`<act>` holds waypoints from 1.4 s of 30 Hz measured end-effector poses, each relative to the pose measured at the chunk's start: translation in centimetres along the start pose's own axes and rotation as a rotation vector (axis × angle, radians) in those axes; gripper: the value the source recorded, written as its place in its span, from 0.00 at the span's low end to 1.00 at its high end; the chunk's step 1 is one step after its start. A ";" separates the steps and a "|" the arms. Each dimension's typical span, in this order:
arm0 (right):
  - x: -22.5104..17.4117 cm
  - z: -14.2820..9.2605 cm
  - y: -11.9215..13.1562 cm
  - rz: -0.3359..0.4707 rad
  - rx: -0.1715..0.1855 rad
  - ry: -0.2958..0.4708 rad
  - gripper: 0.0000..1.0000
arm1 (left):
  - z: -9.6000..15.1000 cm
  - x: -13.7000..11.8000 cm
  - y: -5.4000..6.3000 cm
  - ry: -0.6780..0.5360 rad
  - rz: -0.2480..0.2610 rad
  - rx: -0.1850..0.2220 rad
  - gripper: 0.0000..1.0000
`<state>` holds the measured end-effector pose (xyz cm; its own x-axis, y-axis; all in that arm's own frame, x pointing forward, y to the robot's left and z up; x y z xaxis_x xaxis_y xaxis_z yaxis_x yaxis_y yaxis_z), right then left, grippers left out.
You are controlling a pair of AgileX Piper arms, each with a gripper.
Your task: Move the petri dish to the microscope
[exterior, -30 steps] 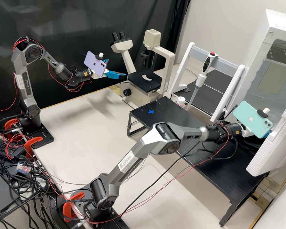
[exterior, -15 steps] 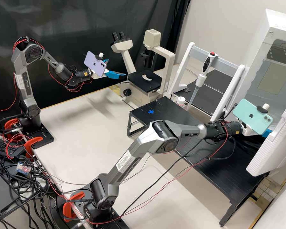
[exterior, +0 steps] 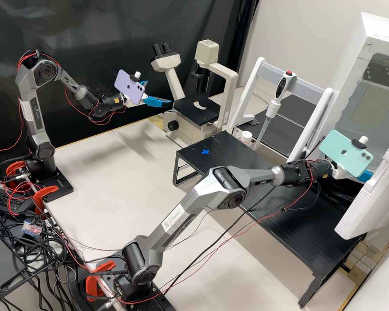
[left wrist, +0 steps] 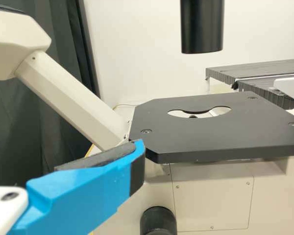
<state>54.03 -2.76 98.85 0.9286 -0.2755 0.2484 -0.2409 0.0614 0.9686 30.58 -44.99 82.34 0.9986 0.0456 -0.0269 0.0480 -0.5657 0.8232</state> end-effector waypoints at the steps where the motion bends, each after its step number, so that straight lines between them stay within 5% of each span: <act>1: 0.1 0.0 -0.1 -0.003 -0.007 0.000 1.00 | 0.0 0.0 0.0 0.000 0.000 0.000 1.00; 8: 1.3 0.2 -0.3 -0.003 0.027 -0.027 1.00 | 0.0 0.0 0.0 0.000 0.000 0.000 1.00; 11: 1.6 0.0 -0.4 -0.006 0.000 -0.026 1.00 | 0.0 0.0 0.0 0.000 0.000 0.000 1.00; 42: 2.7 -1.6 -0.8 -0.016 -0.023 0.048 1.00 | 0.0 0.0 0.0 0.000 0.000 0.000 1.00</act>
<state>57.15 -2.03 98.72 0.9449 -0.2303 0.2329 -0.2203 0.0794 0.9722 30.58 -44.99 82.34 0.9986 0.0456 -0.0269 0.0480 -0.5657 0.8232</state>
